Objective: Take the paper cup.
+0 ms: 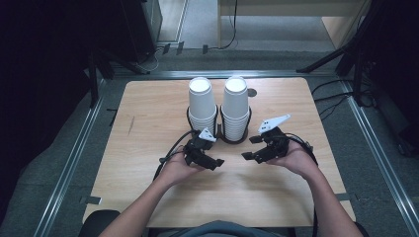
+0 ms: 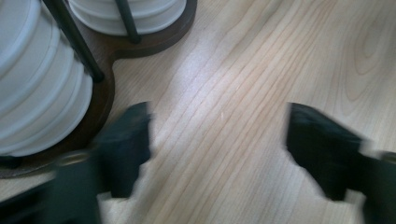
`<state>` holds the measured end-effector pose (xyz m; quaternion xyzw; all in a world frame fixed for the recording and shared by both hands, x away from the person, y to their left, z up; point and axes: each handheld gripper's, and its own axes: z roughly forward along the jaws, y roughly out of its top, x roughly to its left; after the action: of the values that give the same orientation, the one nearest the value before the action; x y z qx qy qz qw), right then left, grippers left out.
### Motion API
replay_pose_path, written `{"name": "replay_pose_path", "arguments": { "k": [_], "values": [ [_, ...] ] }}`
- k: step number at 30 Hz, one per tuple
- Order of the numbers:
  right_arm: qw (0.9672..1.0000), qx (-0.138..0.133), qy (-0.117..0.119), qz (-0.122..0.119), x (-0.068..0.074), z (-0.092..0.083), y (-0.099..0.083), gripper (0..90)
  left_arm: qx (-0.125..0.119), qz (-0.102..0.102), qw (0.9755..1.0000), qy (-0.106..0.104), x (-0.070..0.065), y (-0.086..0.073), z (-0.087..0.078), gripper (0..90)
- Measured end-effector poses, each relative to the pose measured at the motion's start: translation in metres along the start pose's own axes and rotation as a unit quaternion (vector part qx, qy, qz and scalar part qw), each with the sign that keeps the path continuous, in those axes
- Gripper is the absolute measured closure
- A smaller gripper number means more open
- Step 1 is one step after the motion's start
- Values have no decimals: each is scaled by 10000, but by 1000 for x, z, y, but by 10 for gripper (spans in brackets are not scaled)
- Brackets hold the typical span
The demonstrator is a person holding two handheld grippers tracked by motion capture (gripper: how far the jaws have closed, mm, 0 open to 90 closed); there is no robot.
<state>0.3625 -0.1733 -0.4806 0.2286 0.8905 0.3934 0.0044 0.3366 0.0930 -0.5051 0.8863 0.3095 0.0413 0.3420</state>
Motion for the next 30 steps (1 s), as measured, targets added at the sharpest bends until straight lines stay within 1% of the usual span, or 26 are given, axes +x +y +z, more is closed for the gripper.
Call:
{"name": "replay_pose_path", "arguments": {
  "k": [1, 2, 4, 5, 7, 9, 10, 11, 12, 13, 16, 20, 21, 23, 24, 25, 26, 27, 28, 30],
  "values": [
    [10000, 8, 23, 8, 0, 0, 0, 278, 0, 0, 10000, 0, 0, 0, 0, 335],
    [10000, -1, -8, -1, 0, 0, 0, 279, -84, -61, 9999, -129, 1, 1, -1, 341],
    [10000, 5, 2, 8, 0, 0, 0, 279, -117, -30, 9998, -133, 0, 2, -2, 357],
    [10000, -6, 3, 17, 0, -1, 0, 282, -152, 32, 9998, -154, 0, 3, -5, 381],
    [10000, -7, -9, 0, 0, -1, 0, 306, -172, 82, 9997, -147, 0, 5, -7, 401],
    [10000, -24, -7, -48, 0, -1, 0, 329, -185, 82, 9997, -154, 1, 5, -9, 424],
    [10000, -31, 13, -46, 0, -2, 0, 332, -247, 50, 9995, -173, 3, 6, -11, 438],
    [10000, -52, 31, -33, 0, -2, 0, 343, -247, 50, 9995, -173, 3, 6, -11, 447],
    [9999, -61, 50, -63, 0, -3, 0, 359, -299, 3, 9993, -239, 5, 7, -13, 461],
    [9999, -71, 36, -125, 0, -3, -1, 361, -310, -8, 9992, -260, 6, 8, -14, 471],
    [9999, -88, 39, -115, 1, -3, -1, 361, -324, -27, 9992, -243, 6, 9, -16, 478],
    [9999, -99, 14, -98, 0, -3, -2, 370, -418, -65, 9989, -191, 8, 10, -21, 545],
    [9999, -108, -3, -100, 0, -3, -1, 370, -450, -96, 9988, -189, 8, 10, -22, 545],
    [9999, -103, -24, -129, 1, -4, 0, 369, -485, -135, 9986, -179, 8, 11, -25, 610],
    [9997, -70, -75, -203, 2, -7, 2, 369, -505, -87, 9985, -183, 5, 12, -26, 624],
    [9997, -70, -75, -203, 2, -7, 2, 369, -505, -87, 9985, -183, 5, 12, -26, 642],
    [9997, -82, -104, -214, 2, -8, 3, 368, -490, -37, 9987, -164, 5, 14, -27, 642],
    [9997, -109, -94, -201, 3, -9, 4, 367, -494, -38, 9987, -140, 3, 15, -28, 663],
    [9997, -141, -124, -178, 3, -12, 6, 366, -514, 20, 9986, -130, 1, 17, -29, 700],
    [9997, -135, -148, -159, 3, -13, 7, 366, -535, 24, 9985, -94, 0, 19, -29, 735]
  ]
}}
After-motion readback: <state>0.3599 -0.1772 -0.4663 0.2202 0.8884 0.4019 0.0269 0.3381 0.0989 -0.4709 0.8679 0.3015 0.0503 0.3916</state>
